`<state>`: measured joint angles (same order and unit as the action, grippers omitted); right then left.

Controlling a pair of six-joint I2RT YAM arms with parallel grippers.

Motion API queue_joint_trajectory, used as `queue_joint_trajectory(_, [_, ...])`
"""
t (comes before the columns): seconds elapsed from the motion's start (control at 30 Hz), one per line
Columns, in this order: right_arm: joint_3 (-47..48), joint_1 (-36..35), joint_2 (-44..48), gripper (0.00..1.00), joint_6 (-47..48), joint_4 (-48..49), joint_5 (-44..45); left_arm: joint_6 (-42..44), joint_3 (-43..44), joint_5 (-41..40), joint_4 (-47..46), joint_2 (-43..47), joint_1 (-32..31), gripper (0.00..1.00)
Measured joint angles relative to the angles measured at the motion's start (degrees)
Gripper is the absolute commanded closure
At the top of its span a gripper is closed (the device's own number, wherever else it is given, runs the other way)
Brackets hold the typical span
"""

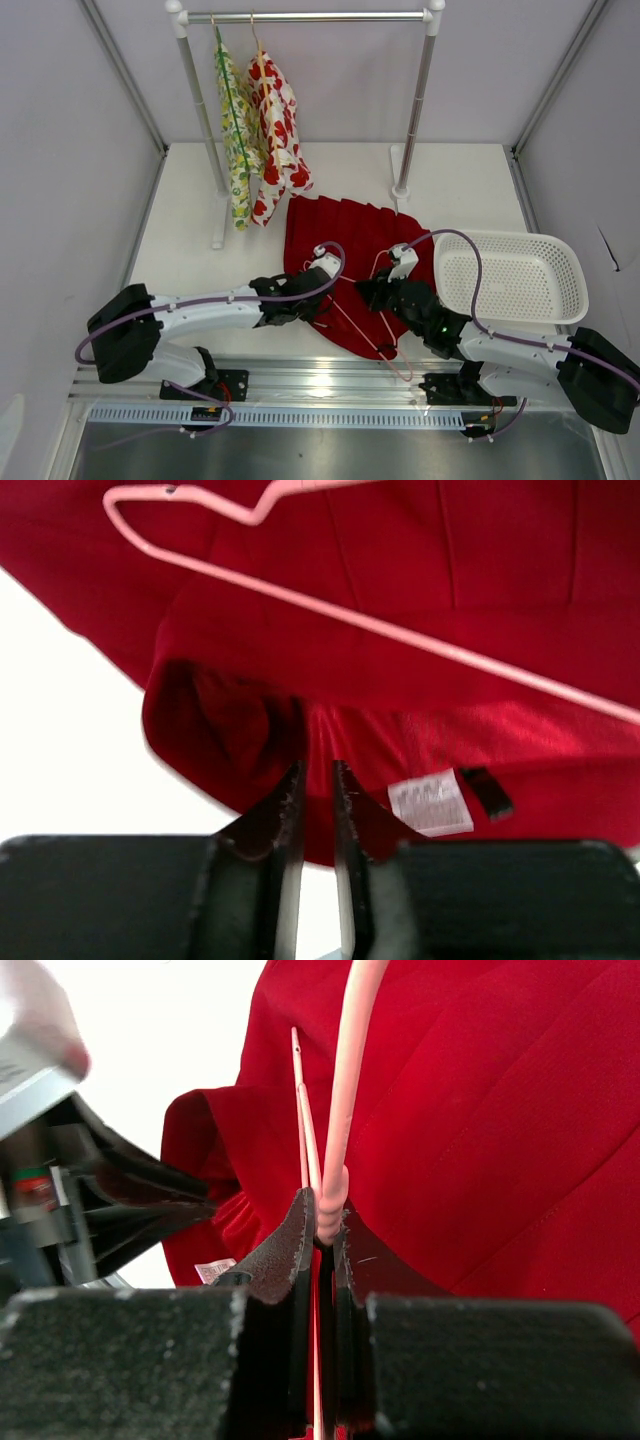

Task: Place the skirt on the hanger

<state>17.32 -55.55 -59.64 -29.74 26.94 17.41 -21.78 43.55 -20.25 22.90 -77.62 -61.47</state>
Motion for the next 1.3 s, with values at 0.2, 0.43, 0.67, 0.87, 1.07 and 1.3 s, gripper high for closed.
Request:
queue_joint_trajectory(0.2, [0.02,-0.02,1.73,1.0,-0.02,-1.36,0.31,0.35,-0.17,0.39,-6.25,-1.68,4.5,0.69])
queue_joint_trajectory(0.43, [0.02,-0.46,5.03,1.0,0.0,-3.23,1.81,0.2,-0.5,1.36,-12.57,-2.21,10.34,0.72])
queue_joint_trajectory(0.67, [0.02,-1.68,7.65,1.0,-0.26,-4.48,5.14,-1.29,-0.5,1.51,-14.34,-6.1,11.45,0.72])
queue_joint_trajectory(0.87, [0.02,-3.39,8.7,1.0,-0.85,-4.33,8.68,-5.22,-0.5,1.42,-15.82,-8.5,13.42,0.72])
queue_joint_trajectory(1.07, [0.02,-4.26,8.0,1.0,-2.1,-4.04,9.88,-9.53,-0.59,0.94,-17.27,-10.19,14.14,0.72])
queue_joint_trajectory(1.3, [0.07,-5.05,6.67,1.0,-2.89,-3.34,10.51,-11.91,0.07,0.9,-19.58,-13.16,14.45,0.72])
